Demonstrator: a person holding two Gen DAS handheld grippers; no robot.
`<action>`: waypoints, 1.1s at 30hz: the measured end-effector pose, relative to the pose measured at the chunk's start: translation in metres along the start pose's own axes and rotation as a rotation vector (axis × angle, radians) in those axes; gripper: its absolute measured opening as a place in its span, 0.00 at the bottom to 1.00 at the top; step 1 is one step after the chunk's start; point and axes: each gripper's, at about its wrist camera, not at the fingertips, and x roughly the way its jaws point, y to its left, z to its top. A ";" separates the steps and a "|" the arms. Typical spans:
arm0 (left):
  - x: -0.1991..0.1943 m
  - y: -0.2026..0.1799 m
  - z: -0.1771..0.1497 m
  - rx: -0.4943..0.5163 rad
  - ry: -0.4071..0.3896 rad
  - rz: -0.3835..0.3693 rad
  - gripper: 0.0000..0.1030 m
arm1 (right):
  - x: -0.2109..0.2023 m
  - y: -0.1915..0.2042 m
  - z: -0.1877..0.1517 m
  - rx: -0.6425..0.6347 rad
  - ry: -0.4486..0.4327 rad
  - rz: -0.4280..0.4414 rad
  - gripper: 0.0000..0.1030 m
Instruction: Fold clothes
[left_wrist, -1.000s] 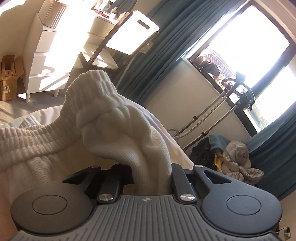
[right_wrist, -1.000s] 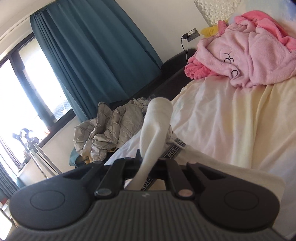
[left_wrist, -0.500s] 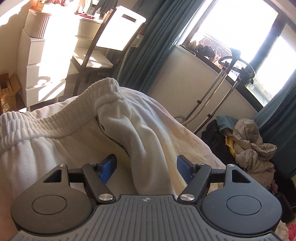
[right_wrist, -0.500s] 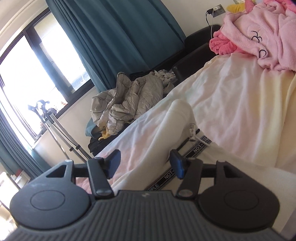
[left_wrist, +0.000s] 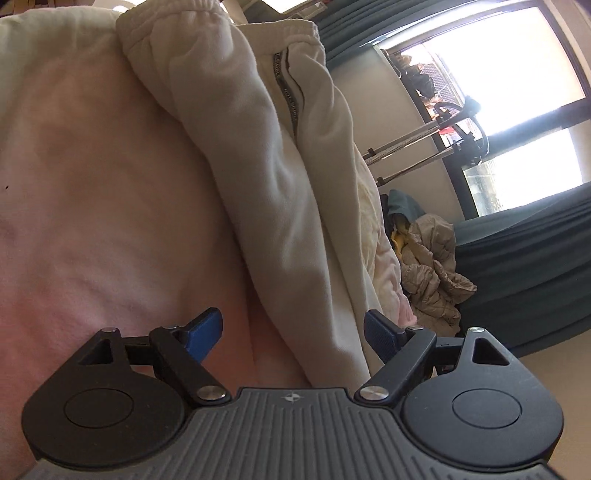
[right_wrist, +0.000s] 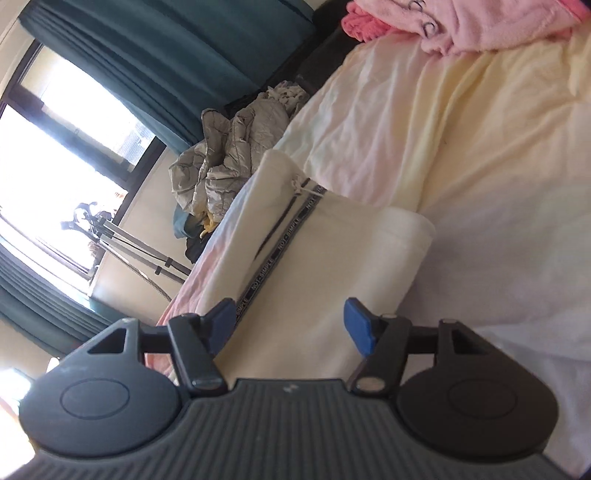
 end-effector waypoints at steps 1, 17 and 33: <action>0.000 0.008 0.003 -0.037 0.003 -0.015 0.83 | 0.000 -0.011 -0.004 0.054 0.021 0.009 0.64; 0.074 0.006 0.038 0.020 -0.205 0.016 0.54 | 0.070 -0.031 -0.013 0.093 -0.102 0.053 0.31; -0.008 -0.018 0.029 0.057 -0.286 -0.131 0.20 | 0.013 -0.015 -0.026 0.188 -0.270 -0.017 0.08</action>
